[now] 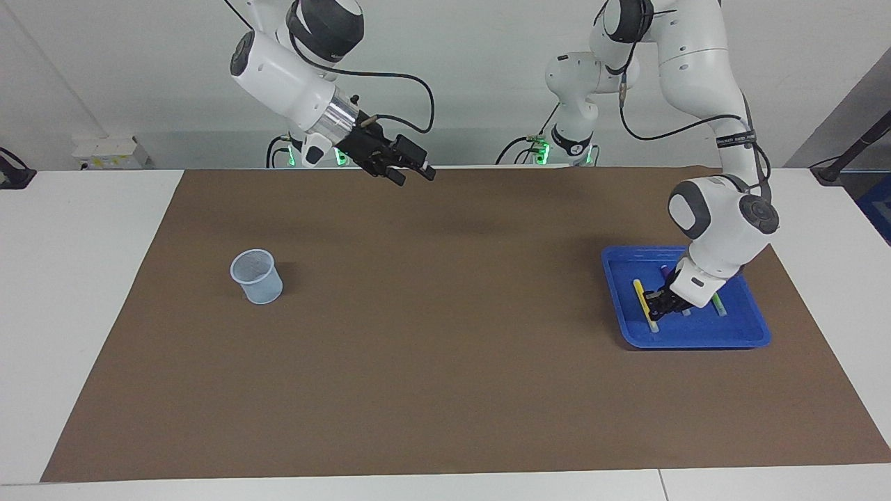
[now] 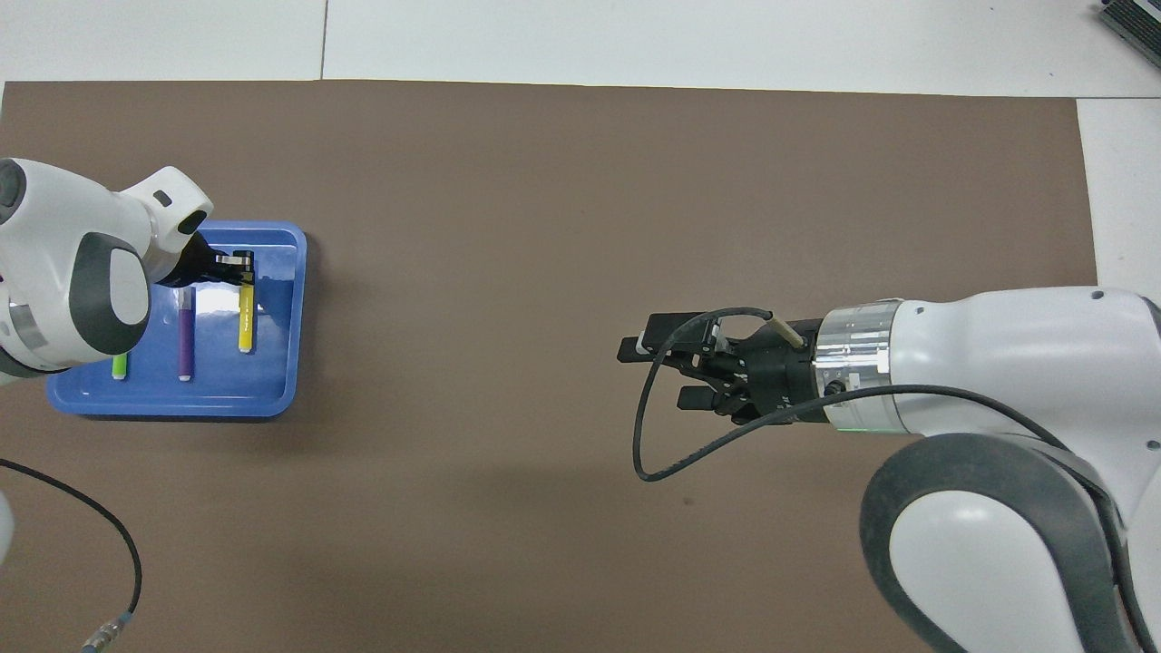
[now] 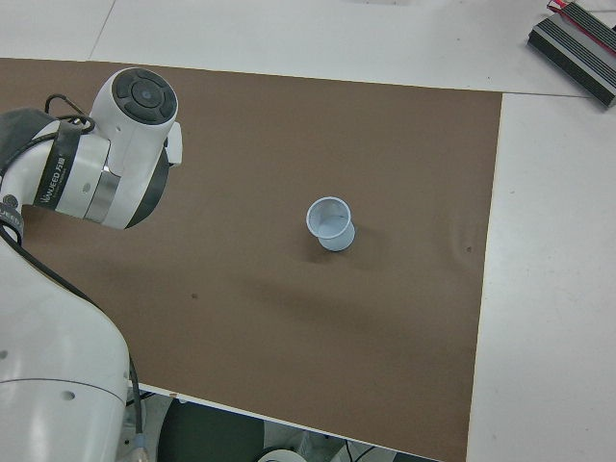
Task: Transfer and insert pens with both arms
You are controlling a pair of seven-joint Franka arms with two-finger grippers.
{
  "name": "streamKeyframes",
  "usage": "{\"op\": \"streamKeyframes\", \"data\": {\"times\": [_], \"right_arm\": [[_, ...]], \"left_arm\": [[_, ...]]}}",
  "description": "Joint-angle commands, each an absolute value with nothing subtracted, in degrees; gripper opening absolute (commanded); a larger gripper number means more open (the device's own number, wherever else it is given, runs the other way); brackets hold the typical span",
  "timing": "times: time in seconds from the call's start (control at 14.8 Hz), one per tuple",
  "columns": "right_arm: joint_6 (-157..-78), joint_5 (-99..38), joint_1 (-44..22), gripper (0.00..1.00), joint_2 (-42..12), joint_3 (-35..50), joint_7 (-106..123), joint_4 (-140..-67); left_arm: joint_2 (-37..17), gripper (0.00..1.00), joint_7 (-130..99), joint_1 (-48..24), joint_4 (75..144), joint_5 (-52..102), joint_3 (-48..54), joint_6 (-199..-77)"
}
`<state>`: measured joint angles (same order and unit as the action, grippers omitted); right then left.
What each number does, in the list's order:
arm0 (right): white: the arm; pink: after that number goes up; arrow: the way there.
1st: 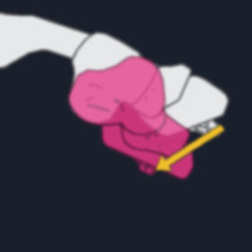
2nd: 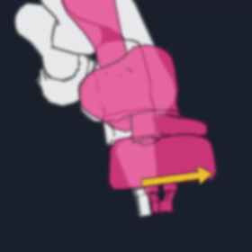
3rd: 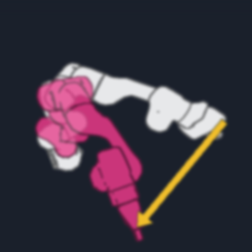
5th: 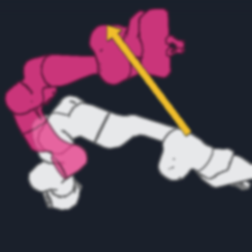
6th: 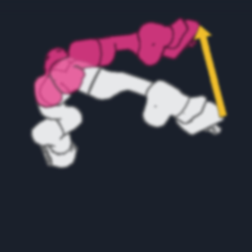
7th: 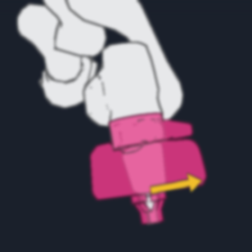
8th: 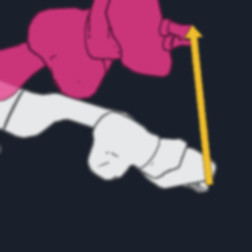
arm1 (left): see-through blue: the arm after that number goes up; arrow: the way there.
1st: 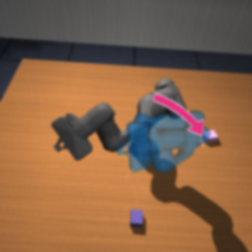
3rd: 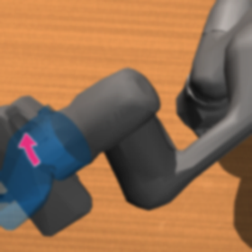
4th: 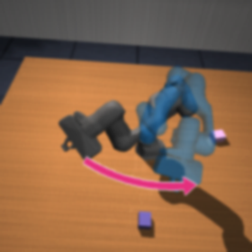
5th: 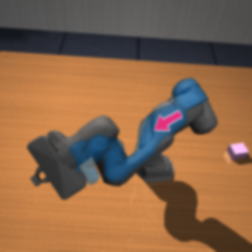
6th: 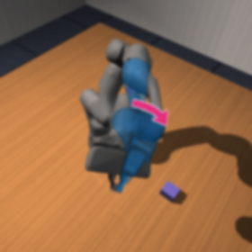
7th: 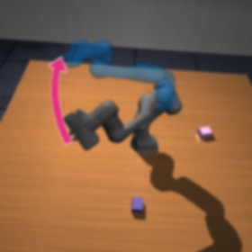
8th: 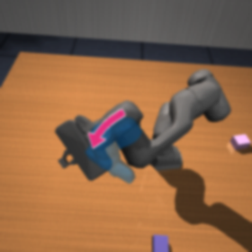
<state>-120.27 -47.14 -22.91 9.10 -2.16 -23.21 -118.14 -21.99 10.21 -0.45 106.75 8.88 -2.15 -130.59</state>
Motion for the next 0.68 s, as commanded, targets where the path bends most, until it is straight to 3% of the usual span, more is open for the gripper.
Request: {"op": "streamKeyframes", "data": {"times": [0.0, 0.27, 0.47, 0.61], "right_arm": [[-120.06, -48.95, -22.41, 1.00, 9.67, -2.20, -18.28, -119.00], [-120.94, -49.74, -22.32, 1.00, 9.58, -2.20, -19.59, -119.09], [-120.94, -49.75, -22.41, 1.00, 9.58, -2.20, -21.88, -120.06], [-120.85, -49.83, -22.85, 1.00, 9.67, -2.11, -21.89, -120.06]], "left_arm": [[-22.94, 0.36, 12.13, -0.53, 106.70, 10.02, -2.46, -131.31], [-22.94, 0.42, 12.13, -0.62, 107.49, 10.11, -2.46, -132.89], [-23.11, 0.24, 12.22, -0.61, 107.49, 10.02, -2.46, -133.15], [-23.12, 0.00, 12.22, -0.62, 107.49, 10.11, -2.46, -133.24]]}}
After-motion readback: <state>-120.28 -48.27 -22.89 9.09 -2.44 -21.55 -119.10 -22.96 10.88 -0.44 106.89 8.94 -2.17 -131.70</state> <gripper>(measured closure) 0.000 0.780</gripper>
